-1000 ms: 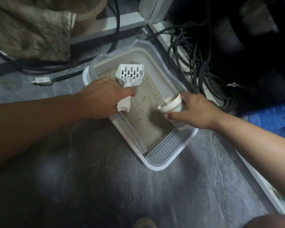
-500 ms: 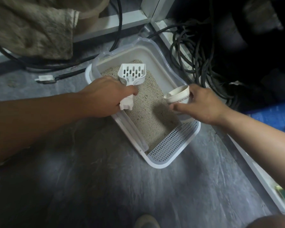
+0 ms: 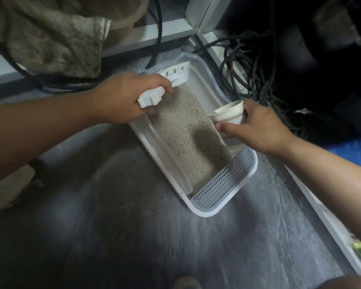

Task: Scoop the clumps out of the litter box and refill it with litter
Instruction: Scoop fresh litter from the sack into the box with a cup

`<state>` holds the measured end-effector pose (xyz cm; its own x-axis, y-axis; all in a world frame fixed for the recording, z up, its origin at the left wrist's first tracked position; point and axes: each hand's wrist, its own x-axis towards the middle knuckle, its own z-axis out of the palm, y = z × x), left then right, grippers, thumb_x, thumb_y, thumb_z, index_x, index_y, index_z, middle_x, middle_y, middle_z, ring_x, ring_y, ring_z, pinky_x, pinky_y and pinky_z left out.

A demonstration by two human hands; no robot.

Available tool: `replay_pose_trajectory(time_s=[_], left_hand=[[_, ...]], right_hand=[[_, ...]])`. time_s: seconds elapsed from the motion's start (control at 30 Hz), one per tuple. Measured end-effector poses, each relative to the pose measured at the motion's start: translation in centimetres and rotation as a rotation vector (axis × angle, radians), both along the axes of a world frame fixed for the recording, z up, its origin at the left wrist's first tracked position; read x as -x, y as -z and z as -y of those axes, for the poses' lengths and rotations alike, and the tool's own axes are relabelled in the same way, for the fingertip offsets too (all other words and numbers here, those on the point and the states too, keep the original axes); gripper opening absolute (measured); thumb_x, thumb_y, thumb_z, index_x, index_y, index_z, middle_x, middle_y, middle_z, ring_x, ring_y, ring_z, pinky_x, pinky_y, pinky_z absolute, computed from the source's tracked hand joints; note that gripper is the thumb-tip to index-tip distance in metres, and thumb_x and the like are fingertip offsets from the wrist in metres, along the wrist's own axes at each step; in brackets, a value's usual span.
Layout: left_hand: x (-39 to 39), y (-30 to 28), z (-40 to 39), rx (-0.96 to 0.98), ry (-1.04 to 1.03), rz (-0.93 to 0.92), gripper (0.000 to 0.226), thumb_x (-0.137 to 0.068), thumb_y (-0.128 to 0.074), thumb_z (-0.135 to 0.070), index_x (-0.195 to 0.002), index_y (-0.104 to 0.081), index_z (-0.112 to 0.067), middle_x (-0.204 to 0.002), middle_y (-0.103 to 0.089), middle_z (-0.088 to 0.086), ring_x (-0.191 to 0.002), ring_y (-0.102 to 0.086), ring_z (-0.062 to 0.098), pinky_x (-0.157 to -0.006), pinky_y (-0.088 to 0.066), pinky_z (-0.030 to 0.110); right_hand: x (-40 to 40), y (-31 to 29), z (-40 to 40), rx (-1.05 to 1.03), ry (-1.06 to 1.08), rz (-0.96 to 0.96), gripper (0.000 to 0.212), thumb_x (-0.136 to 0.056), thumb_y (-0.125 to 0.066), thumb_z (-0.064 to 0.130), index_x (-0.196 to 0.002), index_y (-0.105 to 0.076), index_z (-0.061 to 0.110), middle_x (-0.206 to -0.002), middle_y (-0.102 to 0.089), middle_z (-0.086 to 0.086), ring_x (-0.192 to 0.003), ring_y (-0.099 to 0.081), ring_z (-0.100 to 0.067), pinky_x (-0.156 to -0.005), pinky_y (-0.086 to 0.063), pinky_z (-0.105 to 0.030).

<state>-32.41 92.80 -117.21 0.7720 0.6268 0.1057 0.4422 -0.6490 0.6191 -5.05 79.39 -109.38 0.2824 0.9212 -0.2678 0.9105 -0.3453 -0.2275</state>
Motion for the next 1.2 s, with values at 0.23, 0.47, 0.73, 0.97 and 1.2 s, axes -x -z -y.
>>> replay_pose_trajectory(time_s=[0.23,0.47,0.73,0.97,1.2], left_hand=[[0.2,0.0,-0.2,0.057,-0.033,0.078,0.036,-0.090,-0.054,-0.048,-0.125,-0.056,-0.041,-0.109,-0.072,-0.003,-0.089,-0.069,0.026,-0.081,-0.054,0.047],[0.2,1.3,0.5,0.043,0.025,-0.011,0.040,-0.092,-0.068,-0.026,-0.125,-0.054,-0.043,-0.098,-0.072,0.002,-0.084,-0.067,0.028,-0.077,-0.054,0.046],[-0.3,2.4,1.2,0.002,0.076,-0.049,0.041,-0.093,-0.065,-0.019,-0.128,-0.055,-0.040,-0.104,-0.072,0.000,-0.093,-0.067,0.023,-0.078,-0.031,0.026],[-0.2,2.3,1.2,0.013,0.097,-0.055,0.048,-0.091,-0.067,-0.016,-0.127,-0.051,-0.044,-0.106,-0.071,0.000,-0.096,-0.066,0.024,-0.083,-0.048,0.037],[0.0,2.5,1.3,-0.019,0.102,-0.036,0.049,-0.087,-0.070,-0.020,-0.129,-0.054,-0.040,-0.111,-0.071,0.001,-0.099,-0.066,0.026,-0.081,-0.050,0.037]], right_hand=[[0.3,0.2,0.5,0.024,-0.052,-0.029,0.054,-0.073,-0.078,0.058,-0.109,-0.059,0.023,-0.090,-0.064,0.008,-0.076,-0.057,-0.002,-0.059,-0.040,-0.017],[0.5,0.2,1.0,0.074,-0.110,-0.064,0.058,-0.072,-0.079,0.057,-0.114,-0.059,0.022,-0.093,-0.065,0.008,-0.083,-0.061,-0.008,-0.065,-0.045,-0.023],[0.6,-0.2,1.1,0.142,-0.136,-0.125,0.053,-0.070,-0.082,0.053,-0.111,-0.061,0.026,-0.092,-0.065,0.014,-0.083,-0.061,0.001,-0.068,-0.045,-0.013],[0.5,-0.4,1.1,0.099,-0.103,-0.066,0.055,-0.071,-0.080,0.055,-0.111,-0.060,0.022,-0.094,-0.066,0.008,-0.084,-0.062,-0.008,-0.069,-0.048,-0.023],[0.1,-1.4,1.9,0.171,-0.103,-0.177,0.052,-0.069,-0.083,0.054,-0.111,-0.062,0.030,-0.097,-0.069,0.011,-0.089,-0.065,-0.003,-0.081,-0.055,-0.028]])
